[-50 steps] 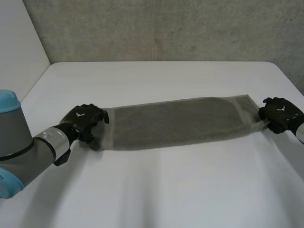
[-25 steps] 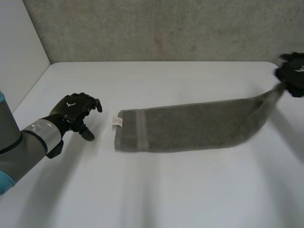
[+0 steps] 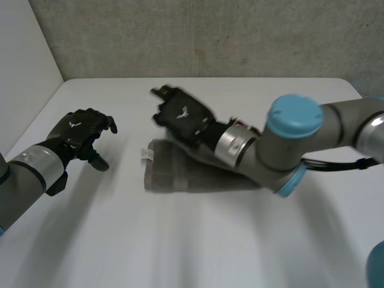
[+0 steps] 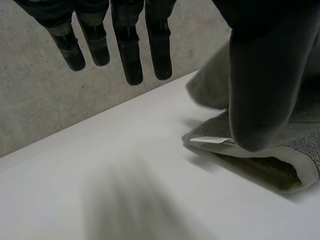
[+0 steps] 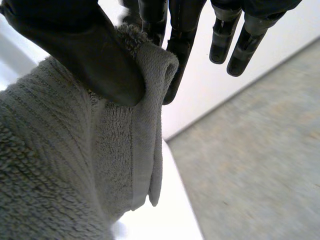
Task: Fold the towel.
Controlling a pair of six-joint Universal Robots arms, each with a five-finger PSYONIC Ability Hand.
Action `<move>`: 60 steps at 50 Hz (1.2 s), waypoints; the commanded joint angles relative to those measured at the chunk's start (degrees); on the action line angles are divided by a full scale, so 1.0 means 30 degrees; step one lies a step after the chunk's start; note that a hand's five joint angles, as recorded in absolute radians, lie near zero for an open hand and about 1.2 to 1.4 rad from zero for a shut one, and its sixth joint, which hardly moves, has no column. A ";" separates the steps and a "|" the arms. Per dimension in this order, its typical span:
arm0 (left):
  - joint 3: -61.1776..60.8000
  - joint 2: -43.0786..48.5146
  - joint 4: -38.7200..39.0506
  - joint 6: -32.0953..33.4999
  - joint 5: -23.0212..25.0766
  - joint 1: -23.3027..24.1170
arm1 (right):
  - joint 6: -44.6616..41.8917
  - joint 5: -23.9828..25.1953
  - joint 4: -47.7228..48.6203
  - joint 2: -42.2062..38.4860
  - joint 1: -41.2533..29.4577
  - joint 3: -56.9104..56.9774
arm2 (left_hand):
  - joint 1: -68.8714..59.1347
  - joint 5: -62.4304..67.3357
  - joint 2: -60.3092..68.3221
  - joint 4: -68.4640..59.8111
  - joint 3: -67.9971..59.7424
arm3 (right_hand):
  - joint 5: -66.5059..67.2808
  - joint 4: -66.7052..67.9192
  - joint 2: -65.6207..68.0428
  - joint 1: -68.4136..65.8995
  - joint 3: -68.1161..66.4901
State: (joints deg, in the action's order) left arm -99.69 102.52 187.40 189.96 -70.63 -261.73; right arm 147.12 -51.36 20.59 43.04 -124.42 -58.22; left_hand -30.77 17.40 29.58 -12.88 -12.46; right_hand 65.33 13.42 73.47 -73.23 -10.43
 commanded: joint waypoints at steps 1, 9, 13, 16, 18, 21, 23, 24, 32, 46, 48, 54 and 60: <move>-0.0199 -0.0158 0.0023 -0.0274 0.0018 -0.0178 | -0.0115 -0.0018 0.0022 -0.0870 -0.1269 -0.0046 | 0.1301 -0.0178 -0.0903 0.0959 0.0819 | 0.1557 -0.1139 0.2177 -0.2256 0.0143; -0.0228 -0.0158 0.0258 -0.0538 0.0047 -0.0207 | -0.0232 -0.0721 0.0227 -0.1924 -0.1562 0.0510 | 0.1301 -0.0178 -0.0903 0.0959 0.0819 | 0.1557 -0.1139 0.2177 -0.2256 0.0143; -0.0286 -0.0158 0.0287 -0.0538 0.0018 -0.0178 | -0.0232 -0.0751 0.0198 -0.2072 -0.1504 0.0569 | 0.1357 -0.0234 -0.0959 0.0959 0.0819 | 0.1557 -0.1139 0.2177 -0.2256 0.0143; -0.0286 -0.0158 0.0287 -0.0538 0.0047 -0.0178 | -0.0203 -0.0809 -0.0036 -0.2247 -0.1416 0.0452 | 0.1357 -0.0234 -0.0959 0.0959 0.0819 | -0.0722 -0.1139 -0.0102 0.0022 0.0143; -0.0286 -0.0158 0.0287 -0.0538 0.0018 -0.0178 | -0.0203 -0.0839 -0.0036 -0.2218 -0.1445 0.0218 | 0.1357 -0.0234 -0.0959 0.0959 0.0819 | -1.4570 -0.1139 -1.3950 1.3871 0.0143; -0.0228 -0.0129 0.0287 -0.0567 0.0047 -0.0090 | -0.0203 -0.1132 -0.0095 -0.2013 -0.1416 -0.0251 | 0.1357 -0.0234 -0.0959 0.0959 0.0819 | -2.1776 -0.1139 -2.1156 2.1077 0.0143; -0.0170 -0.0129 0.0404 -0.0596 0.0018 0.0085 | -0.0086 -0.1976 -0.0240 -0.1431 -0.1329 -0.0660 | 0.1357 -0.0234 -0.0959 0.0959 0.0819 | -2.1776 -0.1139 -2.1156 2.1077 0.0143; -0.0169 -0.0129 0.0404 -0.0597 0.0018 0.0086 | -0.0086 -0.1981 -0.0241 -0.1427 -0.1328 -0.0661 | 0.1357 -0.0234 -0.0959 0.0959 0.0819 | -2.1776 -0.1139 -2.1156 2.1077 0.0143; 0.0475 0.0017 0.0463 -0.1827 0.0047 0.1521 | 0.0998 -0.4530 -0.2292 0.1971 0.0254 -0.2565 | 0.1357 -0.0234 -0.0959 0.0959 0.0819 | -2.1776 -0.1139 -2.1156 2.1077 0.0143; 0.1237 0.2621 0.0492 -0.2179 0.0018 0.4566 | 0.6184 -0.4472 -0.5837 0.4637 0.6055 -0.7634 | 0.1245 -0.0121 -0.0847 0.0959 0.0819 | -2.1776 -0.1139 -2.1156 2.1077 0.0143; 0.1208 0.3064 0.0521 -0.2149 0.0018 0.4715 | 0.6272 -0.4413 -0.5690 0.4813 0.6318 -0.8396 | 0.1245 -0.0121 -0.0847 0.0959 0.0819 | -2.1776 -0.1139 -2.1156 2.1077 0.0143; 0.1471 0.4207 0.0961 -0.2091 -0.0421 0.5066 | 0.6536 -0.4472 -0.3493 0.4842 0.6787 -1.0622 | 0.1189 -0.0065 -0.0791 0.0959 0.0819 | -2.0123 -0.1139 -1.9502 1.9423 0.0143; 0.1706 0.4734 0.1488 -0.2061 -0.1593 0.5125 | 0.7737 -0.4530 -0.1091 0.4667 0.6846 -1.1618 | 0.1189 -0.0065 -0.0791 0.0959 0.0819 | -1.3843 -0.1139 -1.3223 1.3143 0.0143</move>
